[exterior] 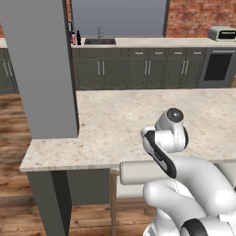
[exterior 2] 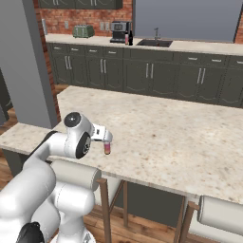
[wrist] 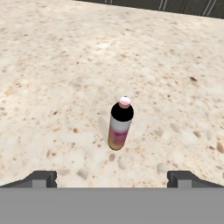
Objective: Place the large bottle from the dining counter next to the other large bottle outside the sink, and place the small bottle from the dining counter next to the other small bottle inside the sink.
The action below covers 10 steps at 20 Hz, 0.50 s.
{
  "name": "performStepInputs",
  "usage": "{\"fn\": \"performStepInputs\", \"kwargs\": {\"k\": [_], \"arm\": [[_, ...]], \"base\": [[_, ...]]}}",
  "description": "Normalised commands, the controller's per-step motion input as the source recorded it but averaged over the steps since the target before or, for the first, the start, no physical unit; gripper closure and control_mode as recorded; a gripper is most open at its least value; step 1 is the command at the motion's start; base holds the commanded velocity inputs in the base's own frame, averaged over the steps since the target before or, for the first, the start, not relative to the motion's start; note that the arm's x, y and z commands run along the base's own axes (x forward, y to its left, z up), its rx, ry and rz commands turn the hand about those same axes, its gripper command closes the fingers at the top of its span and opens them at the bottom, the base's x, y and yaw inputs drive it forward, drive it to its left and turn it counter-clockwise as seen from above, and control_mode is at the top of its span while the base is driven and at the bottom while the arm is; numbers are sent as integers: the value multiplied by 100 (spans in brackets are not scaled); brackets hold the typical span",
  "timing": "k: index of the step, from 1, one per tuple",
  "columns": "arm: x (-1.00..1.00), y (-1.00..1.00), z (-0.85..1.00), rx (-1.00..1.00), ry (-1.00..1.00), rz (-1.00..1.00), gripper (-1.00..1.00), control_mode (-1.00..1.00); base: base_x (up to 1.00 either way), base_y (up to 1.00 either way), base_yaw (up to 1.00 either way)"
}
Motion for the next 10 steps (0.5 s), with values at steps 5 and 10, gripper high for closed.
{"fn": "performStepInputs", "kwargs": {"k": [5, 10], "arm": [[5, 0, -2, 0, 0, 0, -100, -100], [10, 0, 0, 0, 0, 0, -100, -100]], "base": [[0, 0, 0], [0, 0, 0]]}}
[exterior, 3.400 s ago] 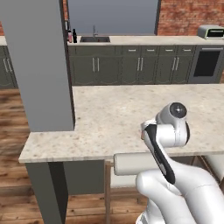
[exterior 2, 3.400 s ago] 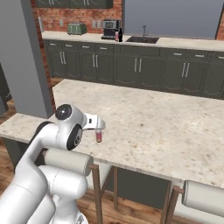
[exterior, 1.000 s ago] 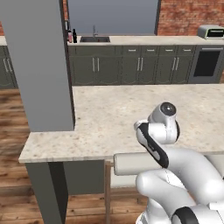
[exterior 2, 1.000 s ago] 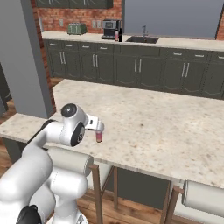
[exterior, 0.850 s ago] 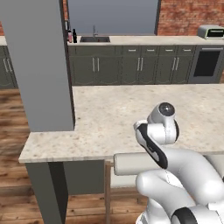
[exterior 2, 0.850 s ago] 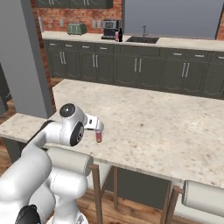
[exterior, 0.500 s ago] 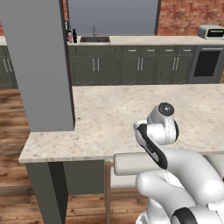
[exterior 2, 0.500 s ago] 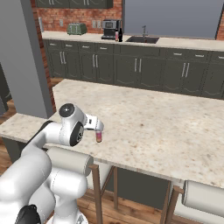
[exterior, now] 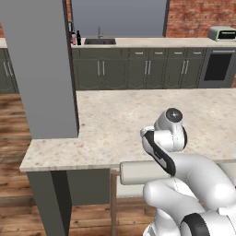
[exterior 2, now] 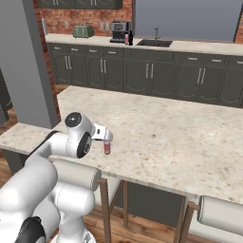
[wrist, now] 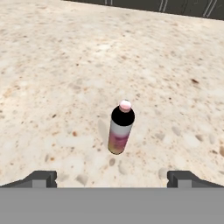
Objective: Place the large bottle from the dining counter next to the other large bottle outside the sink, and place the small bottle from the dining counter next to the other small bottle inside the sink.
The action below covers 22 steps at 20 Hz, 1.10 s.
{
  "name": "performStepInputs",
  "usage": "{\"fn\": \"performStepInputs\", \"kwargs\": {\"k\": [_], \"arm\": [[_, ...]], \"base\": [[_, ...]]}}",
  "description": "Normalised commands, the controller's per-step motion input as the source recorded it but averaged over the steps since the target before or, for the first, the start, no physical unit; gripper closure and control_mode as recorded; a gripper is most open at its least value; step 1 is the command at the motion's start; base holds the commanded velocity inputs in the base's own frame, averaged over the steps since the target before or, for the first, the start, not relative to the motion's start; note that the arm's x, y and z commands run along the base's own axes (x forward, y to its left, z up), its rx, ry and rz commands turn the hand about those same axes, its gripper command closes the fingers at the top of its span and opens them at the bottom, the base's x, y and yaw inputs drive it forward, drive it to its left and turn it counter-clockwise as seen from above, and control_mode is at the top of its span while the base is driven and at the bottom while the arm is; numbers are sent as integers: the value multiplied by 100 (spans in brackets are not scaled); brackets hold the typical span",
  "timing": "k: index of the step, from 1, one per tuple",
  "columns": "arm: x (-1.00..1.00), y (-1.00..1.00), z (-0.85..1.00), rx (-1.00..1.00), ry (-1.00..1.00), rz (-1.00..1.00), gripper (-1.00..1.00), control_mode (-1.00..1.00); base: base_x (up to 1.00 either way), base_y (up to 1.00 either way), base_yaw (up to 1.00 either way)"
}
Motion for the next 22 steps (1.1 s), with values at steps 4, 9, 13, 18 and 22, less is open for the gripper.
{"fn": "performStepInputs", "kwargs": {"k": [4, 9, 13, 18, 22], "arm": [[11, -2, 0, 0, 0, 0, -100, -100], [8, -6, 0, 0, 0, 0, -100, -100], [0, -7, -1, 0, 0, 0, -100, -100], [0, -3, -4, 0, 0, 0, -100, -100], [0, 0, -15, 0, 0, 0, -100, -100]], "base": [[0, 0, 0], [0, 0, 0], [0, 0, 0], [0, 0, 0], [0, 0, 0]]}}
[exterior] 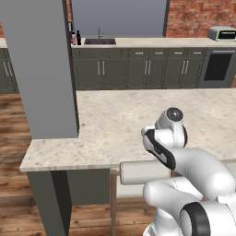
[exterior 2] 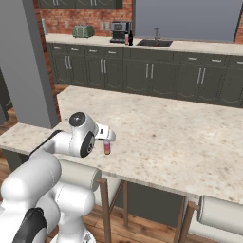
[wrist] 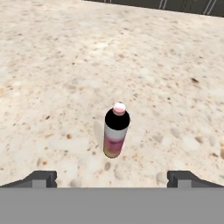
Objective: Place the large bottle from the dining counter next to the other large bottle outside the sink, and place the small bottle from the dining counter next to the other small bottle inside the sink.
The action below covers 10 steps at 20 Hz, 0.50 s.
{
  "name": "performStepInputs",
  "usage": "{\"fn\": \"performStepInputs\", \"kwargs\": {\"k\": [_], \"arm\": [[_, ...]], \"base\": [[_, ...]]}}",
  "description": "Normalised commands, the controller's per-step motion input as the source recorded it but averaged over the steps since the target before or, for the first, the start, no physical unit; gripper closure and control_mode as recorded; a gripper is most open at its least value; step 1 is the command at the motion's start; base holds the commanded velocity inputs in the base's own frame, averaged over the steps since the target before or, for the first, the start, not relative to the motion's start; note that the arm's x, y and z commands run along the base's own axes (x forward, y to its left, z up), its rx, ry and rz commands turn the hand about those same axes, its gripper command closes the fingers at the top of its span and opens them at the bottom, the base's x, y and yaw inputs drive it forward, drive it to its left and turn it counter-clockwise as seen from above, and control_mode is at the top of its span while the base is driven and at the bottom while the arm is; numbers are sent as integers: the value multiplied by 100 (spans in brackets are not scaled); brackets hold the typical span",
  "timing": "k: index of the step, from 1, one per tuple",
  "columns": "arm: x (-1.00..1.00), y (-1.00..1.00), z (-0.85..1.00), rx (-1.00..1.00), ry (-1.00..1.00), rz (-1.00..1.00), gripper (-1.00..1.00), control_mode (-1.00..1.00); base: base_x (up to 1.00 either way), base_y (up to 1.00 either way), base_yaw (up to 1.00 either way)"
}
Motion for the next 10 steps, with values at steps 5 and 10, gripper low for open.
{"fn": "performStepInputs", "kwargs": {"k": [5, 10], "arm": [[1, 0, -12, 0, 0, 0, -100, -100], [0, 0, -8, 0, 0, 0, -100, -100]], "base": [[0, 0, 0], [0, 0, 0]]}}
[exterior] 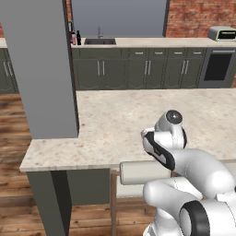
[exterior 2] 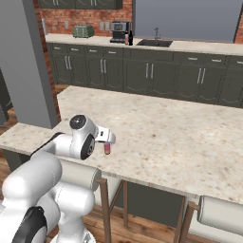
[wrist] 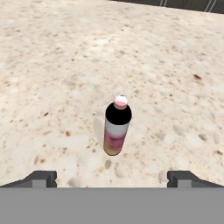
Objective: Place the large bottle from the dining counter next to the other large bottle outside the sink, and place the small bottle from the dining counter next to the other small bottle inside the sink.
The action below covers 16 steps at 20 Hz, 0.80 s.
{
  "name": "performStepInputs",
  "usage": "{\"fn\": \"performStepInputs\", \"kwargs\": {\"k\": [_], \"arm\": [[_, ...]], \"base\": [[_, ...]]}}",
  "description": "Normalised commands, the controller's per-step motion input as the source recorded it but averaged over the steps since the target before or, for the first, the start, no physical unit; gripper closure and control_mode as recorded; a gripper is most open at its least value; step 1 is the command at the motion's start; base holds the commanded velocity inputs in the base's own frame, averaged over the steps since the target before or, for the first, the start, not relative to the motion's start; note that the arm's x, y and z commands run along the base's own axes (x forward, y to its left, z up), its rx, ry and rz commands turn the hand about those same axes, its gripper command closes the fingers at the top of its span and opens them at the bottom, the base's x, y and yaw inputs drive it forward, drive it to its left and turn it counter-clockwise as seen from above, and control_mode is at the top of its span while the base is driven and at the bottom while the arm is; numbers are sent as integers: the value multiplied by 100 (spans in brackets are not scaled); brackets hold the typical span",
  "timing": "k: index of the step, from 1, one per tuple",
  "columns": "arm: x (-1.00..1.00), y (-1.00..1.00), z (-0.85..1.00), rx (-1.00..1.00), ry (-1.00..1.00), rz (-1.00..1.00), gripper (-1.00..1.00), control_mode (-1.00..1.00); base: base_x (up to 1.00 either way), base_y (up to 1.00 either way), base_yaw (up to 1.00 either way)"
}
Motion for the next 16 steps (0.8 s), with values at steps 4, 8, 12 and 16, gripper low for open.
{"fn": "performStepInputs", "kwargs": {"k": [4, 8, 12, 16], "arm": [[10, 0, 0, 0, 0, 0, -100, -100], [13, 0, 0, 0, 0, 0, -100, -100], [17, 0, 0, 0, 0, 0, -100, -100], [15, 0, 0, 0, 0, 0, -100, -100]], "base": [[0, 0, 0], [0, 0, 0], [0, 0, 0], [0, 0, 0]]}}
